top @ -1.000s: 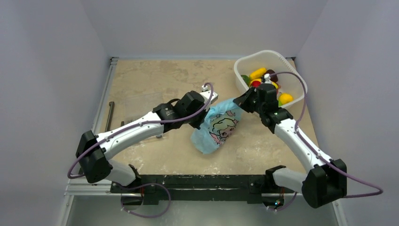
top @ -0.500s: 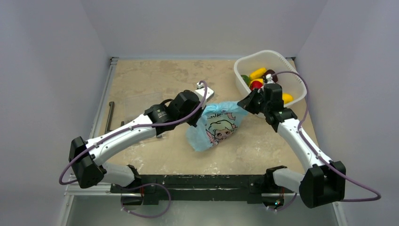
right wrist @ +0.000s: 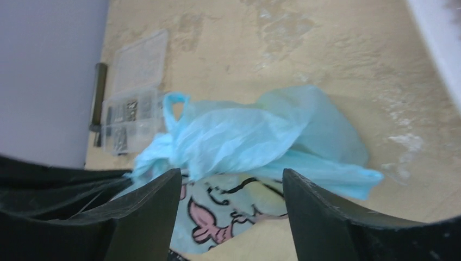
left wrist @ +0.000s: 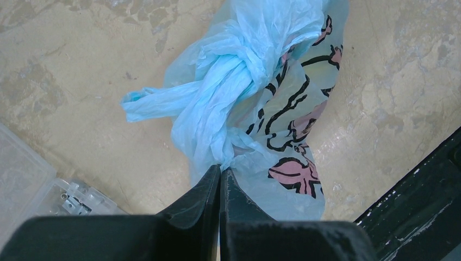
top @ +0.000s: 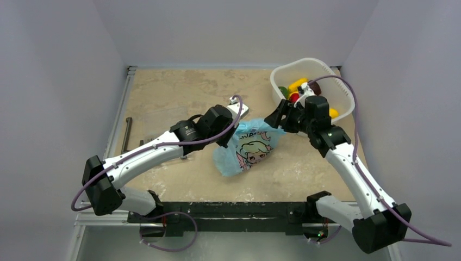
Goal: Take the fake fruits out of the plastic bag
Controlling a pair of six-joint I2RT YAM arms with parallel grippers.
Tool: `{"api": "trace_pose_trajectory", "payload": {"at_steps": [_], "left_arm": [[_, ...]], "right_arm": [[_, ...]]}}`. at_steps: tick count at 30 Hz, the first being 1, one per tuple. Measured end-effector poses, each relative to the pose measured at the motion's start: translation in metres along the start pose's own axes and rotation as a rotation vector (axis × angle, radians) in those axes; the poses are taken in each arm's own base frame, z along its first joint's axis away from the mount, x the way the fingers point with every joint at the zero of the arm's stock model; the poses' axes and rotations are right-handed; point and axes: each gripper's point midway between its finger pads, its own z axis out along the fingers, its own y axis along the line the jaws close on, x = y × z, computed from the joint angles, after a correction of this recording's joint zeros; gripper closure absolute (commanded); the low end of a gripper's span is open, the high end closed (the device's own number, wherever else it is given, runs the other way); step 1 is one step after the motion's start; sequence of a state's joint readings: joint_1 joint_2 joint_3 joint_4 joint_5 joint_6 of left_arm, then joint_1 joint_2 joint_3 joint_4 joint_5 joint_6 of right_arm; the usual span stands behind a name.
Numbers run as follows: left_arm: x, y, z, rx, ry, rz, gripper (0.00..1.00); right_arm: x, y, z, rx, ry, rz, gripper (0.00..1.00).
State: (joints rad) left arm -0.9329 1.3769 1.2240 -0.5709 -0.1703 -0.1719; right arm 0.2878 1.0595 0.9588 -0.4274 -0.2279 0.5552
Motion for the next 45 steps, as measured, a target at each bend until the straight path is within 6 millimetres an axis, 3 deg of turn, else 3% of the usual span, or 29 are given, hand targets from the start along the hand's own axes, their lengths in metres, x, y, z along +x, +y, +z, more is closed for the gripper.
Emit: {"api": "trace_pose_trajectory", "payload": {"at_steps": [5, 8, 14, 25, 31, 33, 37, 45], "left_arm": [[0.000, 0.000, 0.000, -0.001, 0.001, 0.001, 1.00], [0.000, 0.000, 0.000, -0.001, 0.001, 0.001, 1.00], [0.000, 0.000, 0.000, 0.001, 0.001, 0.001, 1.00], [0.003, -0.006, 0.002, 0.023, 0.013, 0.007, 1.00], [0.007, -0.012, 0.006, 0.053, 0.029, 0.017, 1.00], [0.007, -0.015, 0.006, 0.064, 0.033, 0.021, 1.00], [0.009, -0.019, 0.007, 0.076, 0.038, 0.027, 1.00], [0.009, -0.018, 0.007, 0.070, 0.037, 0.029, 1.00]], "right_arm": [[0.021, 0.044, -0.014, -0.126, 0.022, -0.030, 0.21], [0.036, 0.056, -0.013, -0.169, 0.046, -0.004, 0.17], [0.066, 0.051, 0.001, -0.173, 0.070, 0.110, 0.15], [0.081, 0.048, 0.038, -0.129, 0.105, 0.194, 0.26], [0.079, 0.049, 0.044, -0.123, 0.088, 0.204, 0.37], [0.077, 0.047, 0.046, -0.111, 0.078, 0.206, 0.49], [0.073, 0.045, 0.047, -0.093, 0.058, 0.216, 0.62], [0.063, 0.048, 0.047, -0.083, 0.034, 0.207, 0.98]]}}
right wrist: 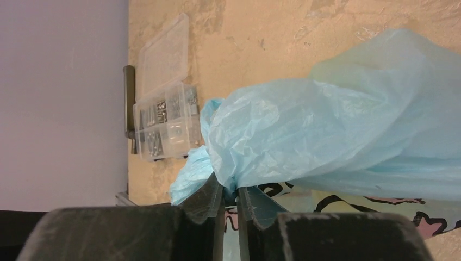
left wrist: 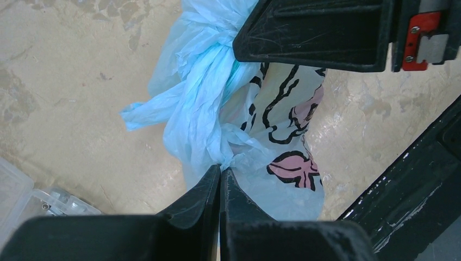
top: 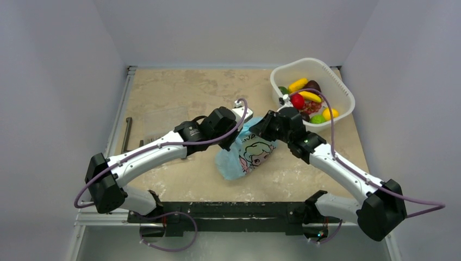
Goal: Take the fake fruits out of the plastic bag
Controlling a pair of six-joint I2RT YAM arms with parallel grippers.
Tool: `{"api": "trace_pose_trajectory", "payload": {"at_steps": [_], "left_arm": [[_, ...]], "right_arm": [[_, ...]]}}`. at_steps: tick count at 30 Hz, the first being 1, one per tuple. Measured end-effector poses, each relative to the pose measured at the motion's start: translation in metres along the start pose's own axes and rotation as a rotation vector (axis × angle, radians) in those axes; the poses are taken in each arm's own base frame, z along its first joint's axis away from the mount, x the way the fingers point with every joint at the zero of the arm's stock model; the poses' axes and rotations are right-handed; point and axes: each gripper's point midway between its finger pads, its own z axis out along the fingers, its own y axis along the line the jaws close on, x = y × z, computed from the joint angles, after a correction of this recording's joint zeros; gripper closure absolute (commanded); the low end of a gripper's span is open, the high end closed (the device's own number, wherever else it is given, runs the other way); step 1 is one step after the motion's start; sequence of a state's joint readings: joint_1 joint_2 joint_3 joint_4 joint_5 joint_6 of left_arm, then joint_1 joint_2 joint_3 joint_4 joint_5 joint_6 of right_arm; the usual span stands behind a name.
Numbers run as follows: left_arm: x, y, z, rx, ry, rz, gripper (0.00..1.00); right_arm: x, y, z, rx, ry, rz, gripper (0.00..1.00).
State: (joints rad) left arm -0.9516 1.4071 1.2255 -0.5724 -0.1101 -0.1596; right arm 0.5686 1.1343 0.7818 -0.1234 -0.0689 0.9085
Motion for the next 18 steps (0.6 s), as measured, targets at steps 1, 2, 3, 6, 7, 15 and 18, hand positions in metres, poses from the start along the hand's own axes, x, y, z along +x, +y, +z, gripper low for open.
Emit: {"api": "trace_pose_trajectory", "payload": {"at_steps": [1, 2, 3, 6, 7, 15, 18], "left_arm": [[0.000, 0.001, 0.000, -0.005, -0.001, 0.000, 1.00], [0.000, 0.002, 0.000, -0.010, -0.001, 0.000, 1.00], [0.000, 0.003, 0.000, -0.015, -0.002, 0.000, 1.00], [-0.002, 0.006, -0.001, -0.031, -0.011, 0.003, 1.00], [-0.004, 0.006, -0.002, -0.034, -0.017, 0.004, 1.00], [-0.023, 0.009, -0.018, -0.043, -0.106, -0.007, 1.00], [-0.023, 0.010, -0.024, -0.038, -0.120, -0.001, 0.63]], "right_arm": [[-0.002, 0.001, -0.001, 0.004, -0.001, -0.009, 1.00], [-0.005, 0.002, -0.003, 0.013, -0.003, -0.020, 1.00], [-0.009, 0.003, -0.005, 0.021, -0.012, -0.033, 1.00], [-0.032, 0.005, -0.014, 0.030, -0.053, -0.057, 1.00], [-0.042, 0.004, -0.018, 0.028, -0.066, -0.055, 1.00], [-0.106, -0.018, -0.031, 0.019, -0.102, -0.039, 1.00], [-0.091, -0.018, -0.023, -0.014, -0.021, -0.050, 1.00]]}}
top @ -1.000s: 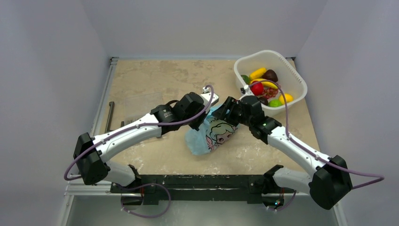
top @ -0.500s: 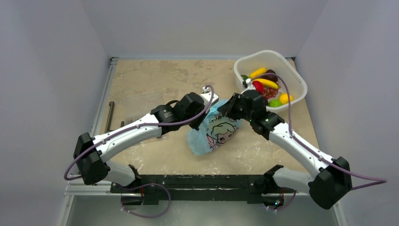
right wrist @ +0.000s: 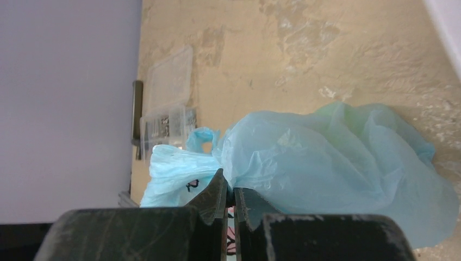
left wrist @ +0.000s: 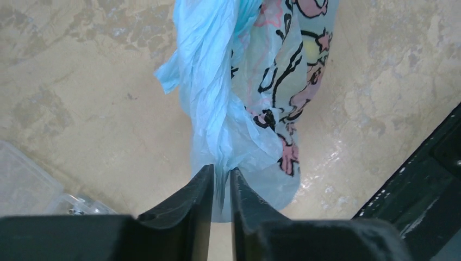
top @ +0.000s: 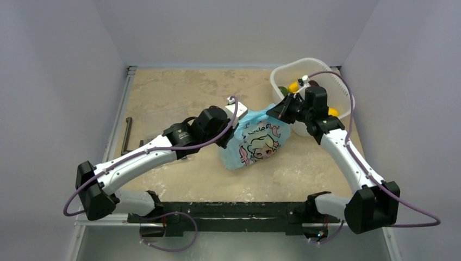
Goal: Take the fake fruits out of the plastic bag
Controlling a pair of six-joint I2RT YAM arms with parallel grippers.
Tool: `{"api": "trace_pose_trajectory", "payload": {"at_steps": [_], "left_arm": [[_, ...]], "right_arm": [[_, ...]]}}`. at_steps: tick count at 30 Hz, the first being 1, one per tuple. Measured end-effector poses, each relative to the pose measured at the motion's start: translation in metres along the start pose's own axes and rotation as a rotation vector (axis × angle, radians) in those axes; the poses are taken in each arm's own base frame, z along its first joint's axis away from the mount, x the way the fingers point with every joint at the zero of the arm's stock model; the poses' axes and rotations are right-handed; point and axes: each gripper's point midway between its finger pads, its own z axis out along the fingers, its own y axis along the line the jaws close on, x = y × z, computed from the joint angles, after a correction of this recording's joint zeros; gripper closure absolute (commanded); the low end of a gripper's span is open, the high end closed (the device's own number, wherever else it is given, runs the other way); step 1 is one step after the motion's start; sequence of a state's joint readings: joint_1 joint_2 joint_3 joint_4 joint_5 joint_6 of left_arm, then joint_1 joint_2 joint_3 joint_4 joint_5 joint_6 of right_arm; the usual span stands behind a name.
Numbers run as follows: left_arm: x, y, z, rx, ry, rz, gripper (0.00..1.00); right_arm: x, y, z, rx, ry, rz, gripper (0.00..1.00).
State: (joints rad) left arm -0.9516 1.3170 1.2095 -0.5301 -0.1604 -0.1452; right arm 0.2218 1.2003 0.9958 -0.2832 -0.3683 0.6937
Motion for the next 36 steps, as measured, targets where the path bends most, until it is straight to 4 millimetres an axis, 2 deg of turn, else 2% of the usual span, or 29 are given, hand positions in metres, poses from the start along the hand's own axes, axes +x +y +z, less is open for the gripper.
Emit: {"api": "trace_pose_trajectory", "payload": {"at_steps": [2, 4, 12, 14, 18, 20, 21, 22, 24, 28, 31, 36], "left_arm": [[0.000, -0.001, -0.004, 0.013, -0.012, 0.012, 0.46], [-0.001, -0.003, -0.008, 0.032, -0.032, 0.008, 0.39], [-0.012, -0.006, -0.020, 0.056, -0.098, 0.013, 0.31], [-0.011, -0.005, -0.018, 0.053, -0.093, 0.017, 0.31], [-0.003, -0.005, -0.010, 0.047, -0.050, 0.029, 0.39], [0.002, -0.007, -0.003, 0.048, -0.019, 0.037, 0.47], [0.004, -0.009, 0.000, 0.050, -0.007, 0.039, 0.59], [0.007, -0.011, 0.003, 0.053, 0.009, 0.046, 0.77], [0.011, -0.015, 0.008, 0.062, 0.035, 0.057, 0.92], [0.015, -0.018, 0.009, 0.069, 0.057, 0.085, 1.00], [0.010, -0.016, 0.005, 0.056, 0.034, 0.087, 1.00], [-0.006, -0.008, -0.015, 0.020, -0.074, 0.080, 1.00]], "right_arm": [[0.008, 0.002, 0.001, -0.027, 0.037, -0.004, 1.00], [0.016, 0.005, 0.000, -0.060, 0.068, -0.012, 1.00], [0.050, 0.032, -0.002, -0.176, 0.184, -0.090, 1.00], [0.070, 0.047, -0.002, -0.212, 0.236, -0.125, 1.00], [0.091, 0.066, 0.000, -0.256, 0.298, -0.163, 1.00], [0.095, 0.068, 0.000, -0.262, 0.310, -0.168, 1.00], [0.095, 0.068, 0.000, -0.261, 0.310, -0.168, 1.00], [0.095, 0.068, 0.000, -0.260, 0.309, -0.167, 1.00], [0.093, 0.068, 0.001, -0.258, 0.304, -0.171, 1.00], [0.086, 0.068, 0.002, -0.236, 0.284, -0.185, 1.00], [0.075, 0.067, 0.007, -0.196, 0.268, -0.204, 1.00], [0.033, 0.063, 0.038, -0.092, 0.219, -0.255, 1.00]]}}
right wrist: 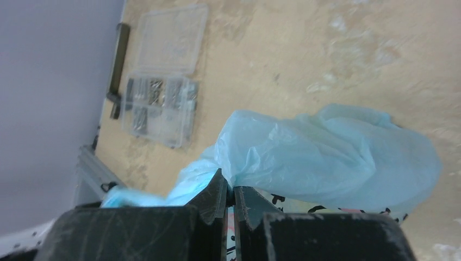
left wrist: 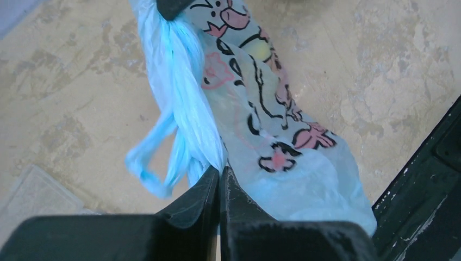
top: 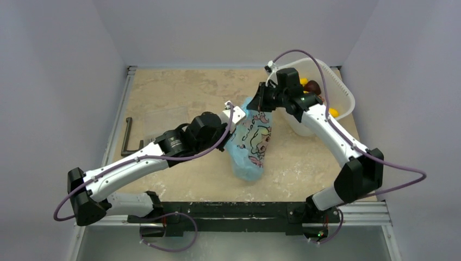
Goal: Take the fake fruits out of the plastic bag
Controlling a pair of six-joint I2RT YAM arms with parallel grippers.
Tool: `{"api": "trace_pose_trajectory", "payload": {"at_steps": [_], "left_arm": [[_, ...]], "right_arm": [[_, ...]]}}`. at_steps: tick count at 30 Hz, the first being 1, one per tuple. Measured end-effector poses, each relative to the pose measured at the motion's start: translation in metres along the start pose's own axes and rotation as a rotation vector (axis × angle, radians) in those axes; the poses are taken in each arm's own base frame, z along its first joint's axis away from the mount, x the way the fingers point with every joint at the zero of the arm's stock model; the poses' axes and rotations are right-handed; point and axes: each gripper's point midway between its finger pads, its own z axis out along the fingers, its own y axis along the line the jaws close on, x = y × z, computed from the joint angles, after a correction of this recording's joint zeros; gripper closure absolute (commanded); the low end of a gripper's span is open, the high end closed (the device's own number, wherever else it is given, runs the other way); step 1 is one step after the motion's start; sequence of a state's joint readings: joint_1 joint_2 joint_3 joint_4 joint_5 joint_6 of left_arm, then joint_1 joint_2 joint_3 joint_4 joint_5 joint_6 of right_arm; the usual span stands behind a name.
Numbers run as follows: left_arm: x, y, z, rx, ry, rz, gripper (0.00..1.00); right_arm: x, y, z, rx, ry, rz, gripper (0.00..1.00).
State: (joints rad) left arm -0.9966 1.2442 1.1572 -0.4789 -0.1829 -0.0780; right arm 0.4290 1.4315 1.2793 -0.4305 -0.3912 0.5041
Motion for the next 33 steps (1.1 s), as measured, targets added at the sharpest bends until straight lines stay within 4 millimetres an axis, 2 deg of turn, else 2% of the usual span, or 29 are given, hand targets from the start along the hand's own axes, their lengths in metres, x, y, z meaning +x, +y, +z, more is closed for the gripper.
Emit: {"api": "trace_pose_trajectory", "payload": {"at_steps": [4, 6, 8, 14, 21, 22, 24, 26, 30, 33], "left_arm": [[-0.015, 0.000, -0.014, -0.006, -0.105, 0.018, 1.00], [-0.020, -0.001, -0.015, -0.006, -0.135, 0.029, 1.00], [-0.021, -0.003, -0.014, 0.000, -0.144, 0.039, 1.00], [-0.013, -0.025, -0.011, 0.086, -0.120, 0.100, 1.00], [0.004, -0.064, -0.005, 0.256, -0.068, 0.189, 1.00], [0.005, -0.067, -0.004, 0.268, -0.063, 0.199, 0.96], [0.007, -0.069, -0.004, 0.274, -0.060, 0.209, 0.65], [0.005, -0.070, -0.005, 0.280, -0.064, 0.210, 0.45], [0.002, -0.079, -0.015, 0.298, -0.080, 0.194, 0.32], [-0.006, -0.074, -0.023, 0.266, -0.107, 0.150, 0.31]], "right_arm": [[-0.035, -0.032, 0.021, 0.154, -0.027, -0.027, 1.00], [-0.037, -0.043, 0.031, 0.201, -0.011, -0.037, 1.00], [-0.033, -0.047, 0.036, 0.210, 0.015, -0.040, 1.00], [-0.020, -0.038, 0.046, 0.177, 0.058, -0.052, 1.00], [-0.020, -0.009, 0.048, 0.175, 0.070, -0.112, 0.97], [-0.021, -0.007, 0.047, 0.176, 0.075, -0.111, 0.97], [-0.025, -0.003, 0.045, 0.175, 0.083, -0.109, 0.97], [-0.030, 0.000, 0.044, 0.172, 0.074, -0.111, 0.96], [-0.040, -0.001, 0.045, 0.158, 0.030, -0.105, 0.96], [-0.031, -0.003, 0.042, 0.135, 0.026, -0.086, 0.96]]}}
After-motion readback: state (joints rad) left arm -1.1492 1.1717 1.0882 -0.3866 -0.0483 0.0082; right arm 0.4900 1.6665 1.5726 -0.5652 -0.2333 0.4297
